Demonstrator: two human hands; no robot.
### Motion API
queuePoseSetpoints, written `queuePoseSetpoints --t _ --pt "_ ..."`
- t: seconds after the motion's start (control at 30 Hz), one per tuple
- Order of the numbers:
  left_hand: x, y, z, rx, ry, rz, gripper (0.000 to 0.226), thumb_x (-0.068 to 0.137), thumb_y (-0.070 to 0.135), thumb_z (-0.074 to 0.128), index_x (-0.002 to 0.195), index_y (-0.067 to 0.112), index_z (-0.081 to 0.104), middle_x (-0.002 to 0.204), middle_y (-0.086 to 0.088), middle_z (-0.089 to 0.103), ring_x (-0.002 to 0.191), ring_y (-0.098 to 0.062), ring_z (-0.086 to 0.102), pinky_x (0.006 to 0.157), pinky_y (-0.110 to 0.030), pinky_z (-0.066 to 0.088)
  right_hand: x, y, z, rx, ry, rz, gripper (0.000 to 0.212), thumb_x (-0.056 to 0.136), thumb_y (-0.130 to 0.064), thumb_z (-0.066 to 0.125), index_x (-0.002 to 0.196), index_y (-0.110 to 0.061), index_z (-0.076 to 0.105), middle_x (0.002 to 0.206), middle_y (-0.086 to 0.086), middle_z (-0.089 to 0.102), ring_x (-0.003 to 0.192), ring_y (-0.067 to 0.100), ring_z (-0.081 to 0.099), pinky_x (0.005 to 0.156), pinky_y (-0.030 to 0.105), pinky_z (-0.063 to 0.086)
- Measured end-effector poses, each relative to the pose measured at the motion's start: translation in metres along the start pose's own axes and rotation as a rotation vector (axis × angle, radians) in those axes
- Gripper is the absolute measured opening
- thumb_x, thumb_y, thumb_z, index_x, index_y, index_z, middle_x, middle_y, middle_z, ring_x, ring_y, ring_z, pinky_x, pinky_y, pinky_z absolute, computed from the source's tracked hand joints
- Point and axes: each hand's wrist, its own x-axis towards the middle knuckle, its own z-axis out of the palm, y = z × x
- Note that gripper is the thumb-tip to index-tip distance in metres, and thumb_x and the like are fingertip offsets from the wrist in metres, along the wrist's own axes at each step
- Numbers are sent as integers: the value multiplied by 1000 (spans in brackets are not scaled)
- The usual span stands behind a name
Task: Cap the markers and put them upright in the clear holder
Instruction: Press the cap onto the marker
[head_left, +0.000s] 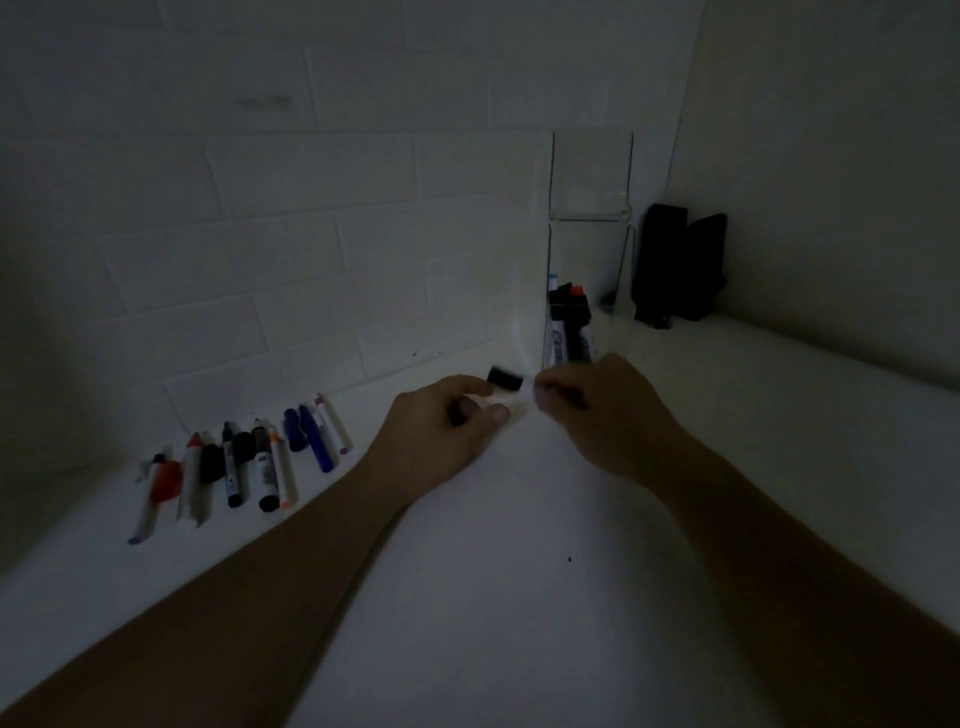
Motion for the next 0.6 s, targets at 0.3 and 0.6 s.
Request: queuePoseSetpoints --t 0.3,0.6 --pt "-3 0 12 248 -101 280 25 90 48 59 92 28 73 84 11 67 79 -3 59 81 -28 52 44 -9 -99 354 642 132 10 97 -24 62 101 -15 62 73 -13 54 61 -23 52 54 -2 36" --pt "-7 -2 15 316 -90 403 21 90 39 56 95 25 71 83 5 61 80 -11 56 81 -32 51 59 22 -70 -134 255 55 52 99 -24 54 145 -30 29 74 2 62 57 16 58 49 32 49"
